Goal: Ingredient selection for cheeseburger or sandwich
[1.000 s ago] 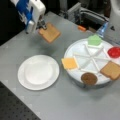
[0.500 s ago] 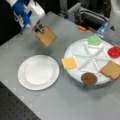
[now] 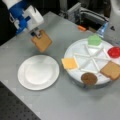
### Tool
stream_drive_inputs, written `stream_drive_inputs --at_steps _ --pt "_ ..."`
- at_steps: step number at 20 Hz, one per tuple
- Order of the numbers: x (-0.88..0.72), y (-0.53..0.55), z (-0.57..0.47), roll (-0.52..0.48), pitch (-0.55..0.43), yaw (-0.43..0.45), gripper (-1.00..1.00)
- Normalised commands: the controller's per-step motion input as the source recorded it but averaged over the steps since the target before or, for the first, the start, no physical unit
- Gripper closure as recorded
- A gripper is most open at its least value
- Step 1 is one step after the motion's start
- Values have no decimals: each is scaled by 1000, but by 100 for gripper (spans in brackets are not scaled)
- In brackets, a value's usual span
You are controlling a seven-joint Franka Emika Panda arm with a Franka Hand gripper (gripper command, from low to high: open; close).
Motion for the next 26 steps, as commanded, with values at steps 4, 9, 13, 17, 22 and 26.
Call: stream_drive_inputs --at_steps 4,9,13,17,22,26 --pt "331 49 -211 -180 72 63 100" --pt "301 11 -238 -132 4 89 100" --pt "321 -76 -129 -97 -26 142 100" --pt "363 -138 -87 -66 -39 177 100" --pt "386 -171 -75 -36 -31 184 100" --pt "356 -175 -46 2 -13 196 100"
